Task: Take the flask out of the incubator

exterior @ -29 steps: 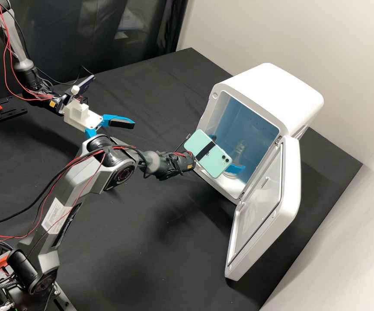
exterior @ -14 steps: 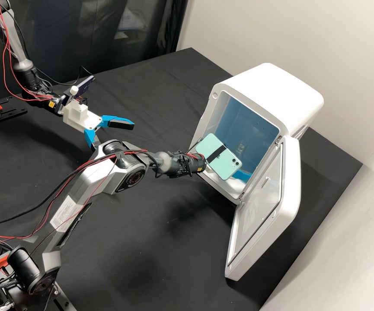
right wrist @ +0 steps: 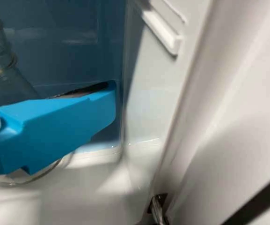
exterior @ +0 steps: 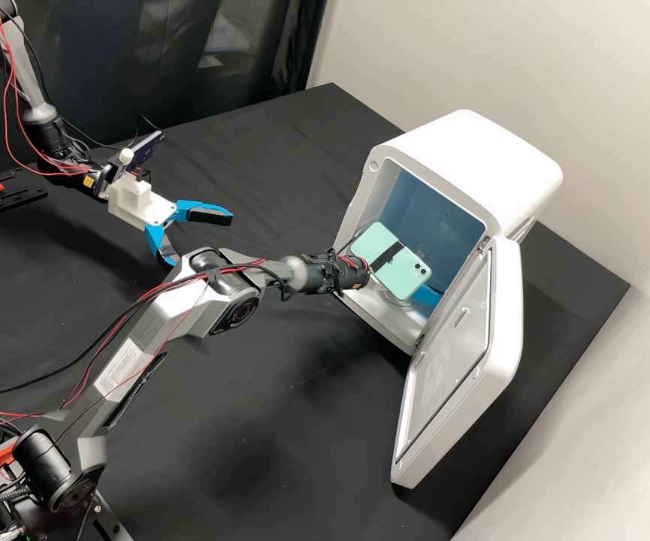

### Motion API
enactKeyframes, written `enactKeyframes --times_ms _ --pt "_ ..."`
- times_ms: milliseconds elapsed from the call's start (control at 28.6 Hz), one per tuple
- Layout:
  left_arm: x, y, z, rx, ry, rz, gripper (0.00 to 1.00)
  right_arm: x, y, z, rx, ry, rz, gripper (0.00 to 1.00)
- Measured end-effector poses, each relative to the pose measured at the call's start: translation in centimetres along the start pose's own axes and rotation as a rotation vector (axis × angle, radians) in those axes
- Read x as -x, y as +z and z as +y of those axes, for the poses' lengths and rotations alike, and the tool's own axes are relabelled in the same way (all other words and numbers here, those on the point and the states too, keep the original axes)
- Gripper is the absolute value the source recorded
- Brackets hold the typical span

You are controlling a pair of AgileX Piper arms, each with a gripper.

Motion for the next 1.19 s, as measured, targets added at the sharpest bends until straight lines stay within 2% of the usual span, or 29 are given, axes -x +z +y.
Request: enactKeyframes --times_ms 70,175,454,489,559,803,1187 --pt "0.0 0.0 0.00 0.000 0.000 0.000 1.00 -0.3 -0.2 -0.2 0.013 -0.001 -0.005 1.00" --pt "0.0 0.0 -0.04 0.000 -0.002 0.000 1.00 -0.7 -0.7 -0.3 0.048 -0.013 -0.004 1.00" --pt "0.0 0.0 -0.04 0.000 -0.002 0.000 1.00 -1.5 -1.1 -0.4 0.090 -0.013 -0.005 1.00" --pt "0.0 0.0 -0.04 0.000 -0.002 0.000 1.00 -1.5 -1.2 -0.3 0.096 -0.013 -0.003 0.00" --pt "0.0 0.0 -0.04 0.000 -0.002 0.000 1.00 -1.6 -1.2 -0.3 0.088 -0.012 -0.009 0.00" --pt "0.0 0.1 0.01 0.000 0.000 -0.002 1.00 -1.6 -1.3 -0.7 0.074 -0.053 0.004 0.00" --pt "0.1 0.3 0.20 -0.002 0.008 -0.011 1.00 -1.5 -1.4 -0.8 0.068 -0.057 0.007 0.00"
